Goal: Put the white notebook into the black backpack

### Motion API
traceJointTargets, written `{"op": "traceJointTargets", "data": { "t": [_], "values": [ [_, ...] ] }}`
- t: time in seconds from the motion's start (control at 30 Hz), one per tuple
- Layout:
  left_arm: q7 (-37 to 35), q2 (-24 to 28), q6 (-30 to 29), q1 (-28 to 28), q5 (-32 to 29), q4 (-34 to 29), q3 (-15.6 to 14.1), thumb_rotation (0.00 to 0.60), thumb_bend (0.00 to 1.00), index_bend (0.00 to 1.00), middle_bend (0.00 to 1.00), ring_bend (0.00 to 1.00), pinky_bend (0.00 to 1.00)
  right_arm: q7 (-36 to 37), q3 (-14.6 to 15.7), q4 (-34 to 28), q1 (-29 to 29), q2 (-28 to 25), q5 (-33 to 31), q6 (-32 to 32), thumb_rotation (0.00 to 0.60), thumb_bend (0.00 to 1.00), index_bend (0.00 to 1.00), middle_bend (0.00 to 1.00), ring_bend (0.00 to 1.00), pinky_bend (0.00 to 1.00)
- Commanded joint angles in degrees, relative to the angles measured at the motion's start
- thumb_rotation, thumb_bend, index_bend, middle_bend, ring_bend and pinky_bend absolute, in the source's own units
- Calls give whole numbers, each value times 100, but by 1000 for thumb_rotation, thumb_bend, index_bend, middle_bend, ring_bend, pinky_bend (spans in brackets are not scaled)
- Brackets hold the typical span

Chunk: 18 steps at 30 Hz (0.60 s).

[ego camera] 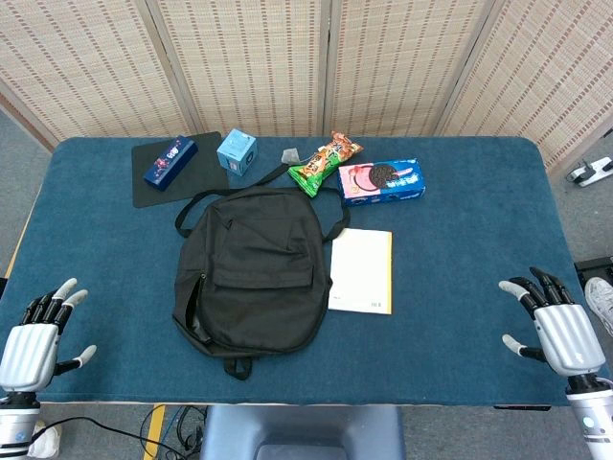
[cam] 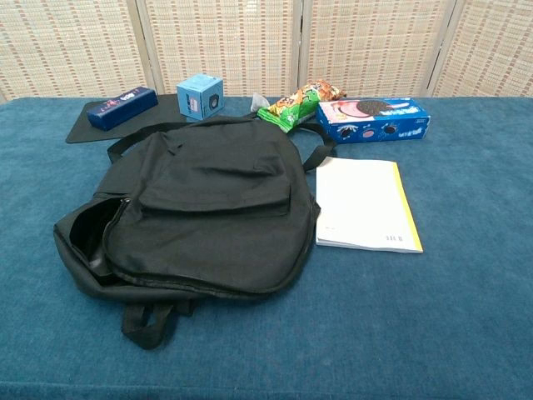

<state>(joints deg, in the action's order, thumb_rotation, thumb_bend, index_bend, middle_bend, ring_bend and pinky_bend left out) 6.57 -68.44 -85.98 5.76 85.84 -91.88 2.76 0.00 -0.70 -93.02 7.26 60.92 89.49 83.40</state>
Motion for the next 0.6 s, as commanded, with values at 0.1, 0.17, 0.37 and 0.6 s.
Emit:
{"op": "traceJointTargets", "data": {
  "t": [0.1, 0.17, 0.37, 0.6],
  "values": [
    [-21, 1, -23, -15, 15, 9, -9, 600, 162, 209, 106, 125, 138, -35, -33, 35, 22, 47, 62, 19, 600, 98, 236, 223, 60, 97],
    [-46, -16, -58, -28, 33, 24, -10, 600, 162, 209, 106, 125, 138, -56, -49, 25, 20, 43, 58, 29, 600, 98, 236, 223, 60, 97],
    [-45, -29, -82, -48, 40, 34, -18, 600, 161, 209, 106, 125, 138, -54, -90, 39, 56, 47, 83, 13, 600, 99, 235, 223, 60, 97],
    [-42, -32, -39, -49, 9, 27, -28, 600, 162, 210, 106, 125, 138, -85, -135, 98, 162, 127, 60, -144, 600, 99, 235, 223, 60, 97]
  ]
}}
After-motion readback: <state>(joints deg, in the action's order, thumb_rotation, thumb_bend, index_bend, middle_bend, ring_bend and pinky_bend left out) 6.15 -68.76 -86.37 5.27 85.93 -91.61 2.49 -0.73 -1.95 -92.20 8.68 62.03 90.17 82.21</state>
